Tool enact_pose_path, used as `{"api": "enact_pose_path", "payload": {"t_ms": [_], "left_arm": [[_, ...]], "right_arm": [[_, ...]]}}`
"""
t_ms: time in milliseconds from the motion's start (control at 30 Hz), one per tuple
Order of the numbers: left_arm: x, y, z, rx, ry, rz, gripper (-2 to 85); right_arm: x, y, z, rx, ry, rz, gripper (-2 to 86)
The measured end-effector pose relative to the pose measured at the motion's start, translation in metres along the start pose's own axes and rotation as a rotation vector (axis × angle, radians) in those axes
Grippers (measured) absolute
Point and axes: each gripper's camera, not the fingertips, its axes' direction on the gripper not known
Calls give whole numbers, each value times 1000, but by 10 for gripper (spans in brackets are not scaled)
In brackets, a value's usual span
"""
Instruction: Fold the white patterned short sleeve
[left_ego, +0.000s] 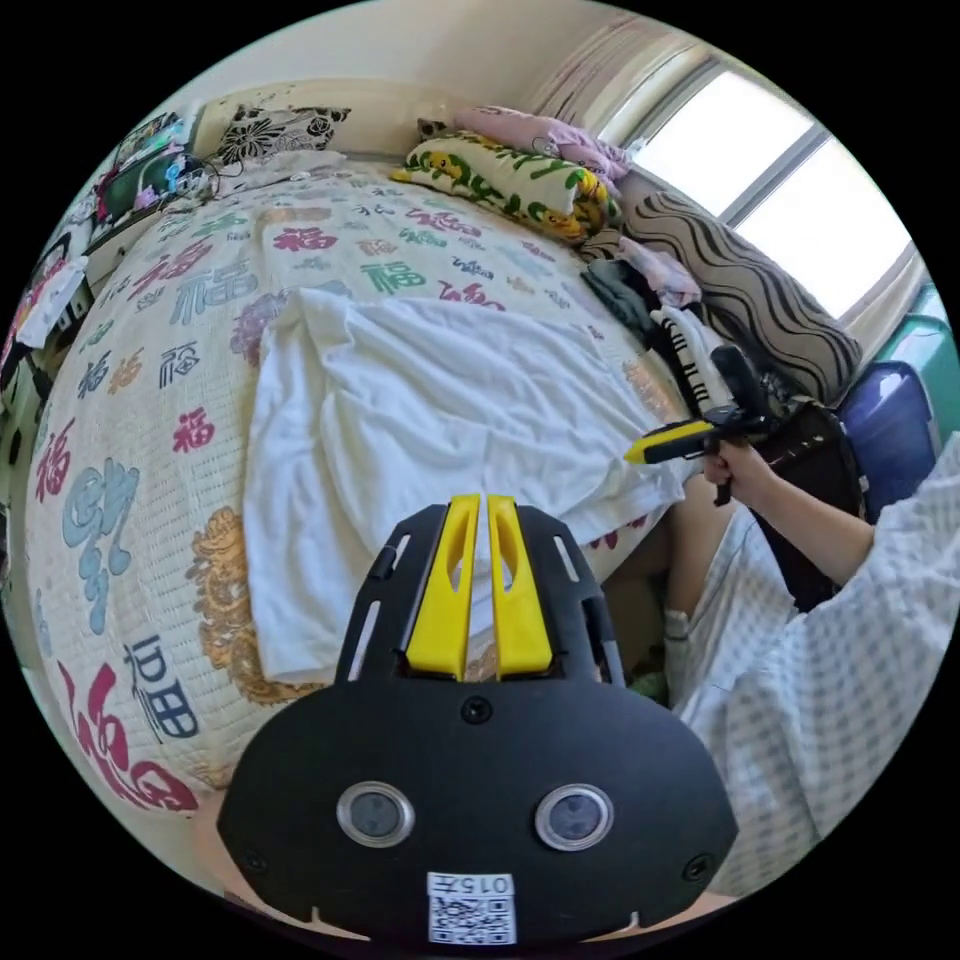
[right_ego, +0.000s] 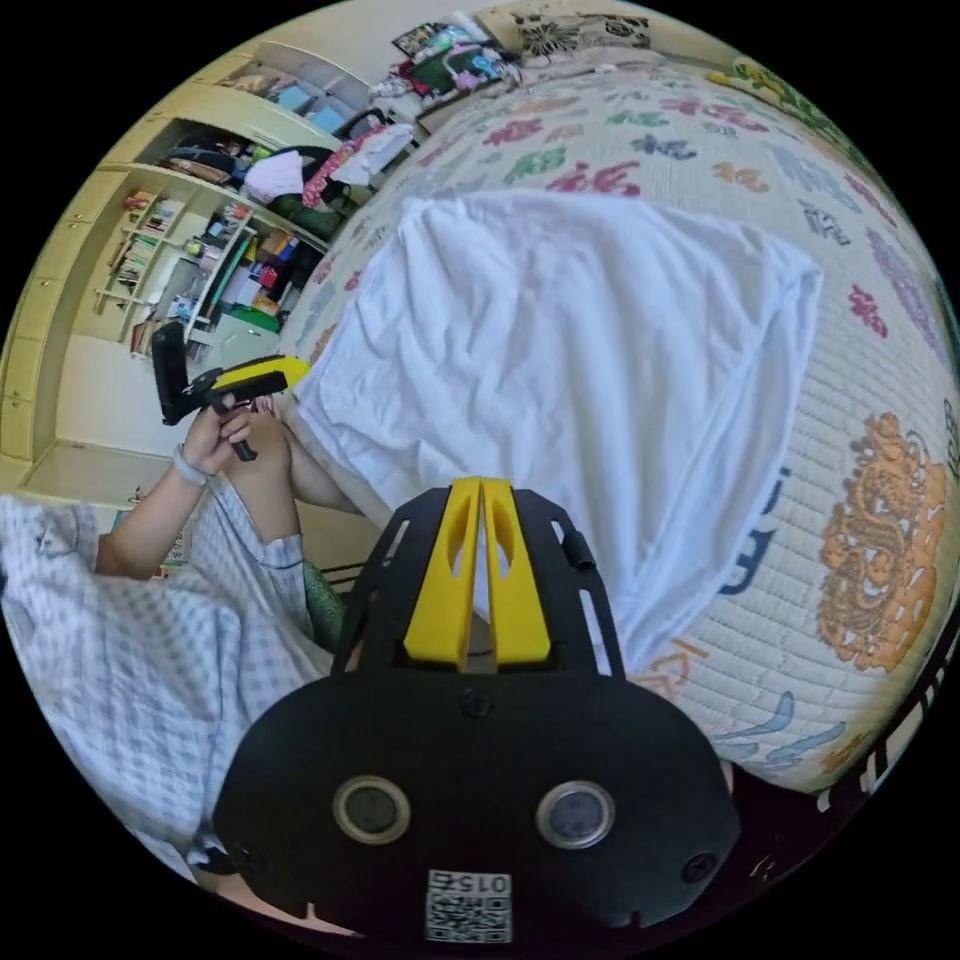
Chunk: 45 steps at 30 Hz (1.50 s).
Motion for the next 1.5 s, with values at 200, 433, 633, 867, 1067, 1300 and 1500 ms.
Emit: {"api": "enact_pose_path", "payload": {"t_ms": [200, 433, 633, 867, 1067, 1300, 1500], "left_arm": [[0, 31, -7, -259, -103, -24, -6], [-49, 19, -104, -6, -27, -164, 52], [-109, -38, -133, 121, 13, -307, 95], [-160, -78, -103, 85, 59, -445, 90], [-197, -73, -123, 172, 158, -502, 12], [-215, -48, -147, 157, 176, -529, 63], [-169, 45, -205, 19, 173, -419, 100]], "right_arm": [[-10, 34, 10, -124, 22, -12, -6], [60, 60, -65, 211, -84, 205, 39], [142, 28, -102, 389, -201, 385, 93], [209, -21, -74, 307, -345, 529, 86], [224, -22, -82, 389, -330, 514, 5], [217, -21, -68, 386, -276, 548, 28], [149, 29, -55, 295, -198, 375, 76]]}}
